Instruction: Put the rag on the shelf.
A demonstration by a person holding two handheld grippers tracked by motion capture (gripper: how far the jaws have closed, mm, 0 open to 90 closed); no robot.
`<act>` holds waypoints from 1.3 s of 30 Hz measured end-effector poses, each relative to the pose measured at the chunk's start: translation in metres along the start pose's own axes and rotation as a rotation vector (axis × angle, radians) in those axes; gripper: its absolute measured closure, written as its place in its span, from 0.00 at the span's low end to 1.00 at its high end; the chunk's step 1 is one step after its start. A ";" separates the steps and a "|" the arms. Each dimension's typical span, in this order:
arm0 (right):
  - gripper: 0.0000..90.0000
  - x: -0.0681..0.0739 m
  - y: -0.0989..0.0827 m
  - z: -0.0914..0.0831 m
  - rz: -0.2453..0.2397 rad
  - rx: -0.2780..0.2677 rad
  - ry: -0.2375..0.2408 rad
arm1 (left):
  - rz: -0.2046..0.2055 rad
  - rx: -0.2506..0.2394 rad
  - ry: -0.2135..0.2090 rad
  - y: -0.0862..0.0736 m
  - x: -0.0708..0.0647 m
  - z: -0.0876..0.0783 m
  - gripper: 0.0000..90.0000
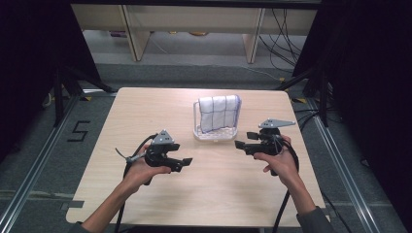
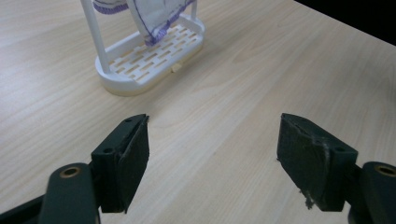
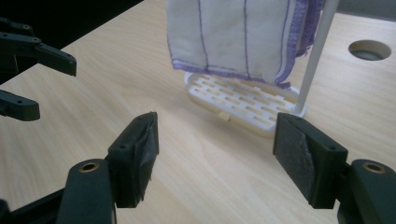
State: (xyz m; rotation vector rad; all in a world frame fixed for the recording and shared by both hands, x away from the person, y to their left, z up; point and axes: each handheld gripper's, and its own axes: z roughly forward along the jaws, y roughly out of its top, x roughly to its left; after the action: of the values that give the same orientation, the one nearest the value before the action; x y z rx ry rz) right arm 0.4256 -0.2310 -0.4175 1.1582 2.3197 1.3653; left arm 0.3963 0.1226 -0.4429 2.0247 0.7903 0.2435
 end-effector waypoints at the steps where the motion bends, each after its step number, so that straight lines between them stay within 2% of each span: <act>1: 0.35 0.001 -0.001 0.000 0.003 0.007 0.000 | -0.001 0.005 0.001 -0.002 -0.001 0.000 0.28; 4: 0.35 0.007 -0.004 0.000 0.027 0.027 0.007 | -0.001 0.011 -0.004 -0.005 -0.002 -0.001 0.28; 6: 0.35 0.007 -0.006 0.001 0.004 0.029 0.002 | 0.004 0.011 0.001 -0.006 -0.003 -0.002 0.28; 7: 0.35 0.009 -0.007 0.003 0.020 0.031 0.019 | 0.005 0.010 -0.004 -0.006 -0.003 -0.002 0.28; 8: 0.35 0.008 -0.007 0.003 -0.016 0.039 0.005 | 0.004 0.010 -0.003 -0.006 -0.004 -0.003 0.28; 9: 0.35 0.011 -0.008 0.003 0.011 0.036 0.008 | 0.006 0.010 -0.002 -0.007 -0.004 -0.004 0.28; 10: 0.35 0.011 -0.009 0.003 -0.004 0.044 0.014 | 0.010 0.008 -0.011 -0.007 -0.004 -0.004 0.28; 12: 0.35 0.015 -0.010 0.003 0.014 0.046 0.025 | 0.005 0.004 -0.006 -0.010 -0.005 -0.006 0.27; 13: 0.35 0.016 -0.011 0.003 -0.014 0.040 0.013 | 0.006 0.004 -0.008 -0.010 -0.005 -0.007 0.27; 14: 0.35 0.019 -0.013 0.004 0.014 0.043 0.031 | 0.013 0.006 -0.008 -0.011 -0.005 -0.008 0.27; 15: 0.35 0.020 -0.014 0.003 -0.005 0.051 0.021 | 0.010 0.008 -0.003 -0.012 -0.006 -0.008 0.27; 16: 0.35 0.021 -0.015 0.004 0.004 0.049 0.035 | 0.010 0.004 -0.008 -0.014 -0.006 -0.009 0.27; 17: 0.35 0.021 -0.016 0.003 -0.024 0.040 0.019 | 0.005 0.001 -0.008 -0.015 -0.007 -0.009 0.27; 18: 0.35 0.023 -0.017 0.003 -0.017 0.049 0.016 | 0.012 0.005 -0.003 -0.017 -0.007 -0.010 0.27; 19: 0.35 0.025 -0.020 0.004 -0.007 0.044 0.035 | 0.018 0.010 -0.010 -0.018 -0.007 -0.011 0.27; 20: 0.35 0.026 -0.021 0.004 -0.023 0.046 0.038 | 0.029 0.019 -0.013 -0.020 -0.007 -0.013 0.27; 22: 0.35 0.030 -0.025 0.003 -0.014 0.058 0.034 | 0.019 0.010 -0.007 -0.024 -0.009 -0.013 0.27; 23: 0.35 0.029 -0.026 0.004 -0.043 0.047 0.032 | 0.020 0.011 -0.009 -0.025 -0.009 -0.014 0.27; 24: 0.35 0.032 -0.028 0.004 -0.011 0.051 0.049 | 0.022 0.013 -0.011 -0.028 -0.009 -0.014 0.27; 25: 0.35 0.033 -0.031 0.005 -0.020 0.052 0.058 | 0.020 0.012 -0.013 -0.030 -0.009 -0.014 0.26; 26: 0.35 0.036 -0.033 0.005 0.003 0.057 0.053 | 0.005 0.003 -0.013 -0.032 -0.010 -0.014 0.26; 27: 0.35 0.036 -0.035 0.006 -0.019 0.053 0.053 | 0.020 0.015 -0.012 -0.034 -0.009 -0.015 0.26; 28: 0.35 0.038 -0.037 0.006 -0.015 0.061 0.044 | 0.009 0.012 -0.010 -0.037 -0.010 -0.015 0.26; 29: 0.35 0.037 -0.039 0.007 -0.032 0.055 0.050 | 0.006 0.013 -0.013 -0.040 -0.011 -0.015 0.26; 30: 0.35 0.040 -0.041 0.007 -0.016 0.062 0.048 | 0.012 0.023 -0.016 -0.042 -0.011 -0.016 0.26; 32: 0.35 0.040 -0.045 0.007 -0.027 0.063 0.051 | 0.000 0.013 -0.015 -0.046 -0.013 -0.016 0.26; 33: 0.35 0.042 -0.048 0.007 -0.014 0.068 0.056 | 0.000 0.014 -0.023 -0.049 -0.014 -0.016 0.26; 34: 0.35 0.043 -0.050 0.007 -0.010 0.072 0.059 | 0.011 0.026 -0.020 -0.050 -0.014 -0.017 0.26; 38: 0.35 0.044 -0.058 0.007 -0.028 0.087 0.044 | 0.012 0.029 -0.022 -0.057 -0.018 -0.018 0.26; 39: 0.34 0.047 -0.060 0.007 0.000 0.095 0.046 | 0.019 0.032 -0.019 -0.059 -0.019 -0.018 0.26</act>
State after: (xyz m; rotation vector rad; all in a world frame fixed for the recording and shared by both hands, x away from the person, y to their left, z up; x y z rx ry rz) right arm 0.3662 -0.2087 -0.4609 1.1647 2.4414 1.3074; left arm 0.3475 0.1448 -0.4788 2.0621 0.7684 0.2235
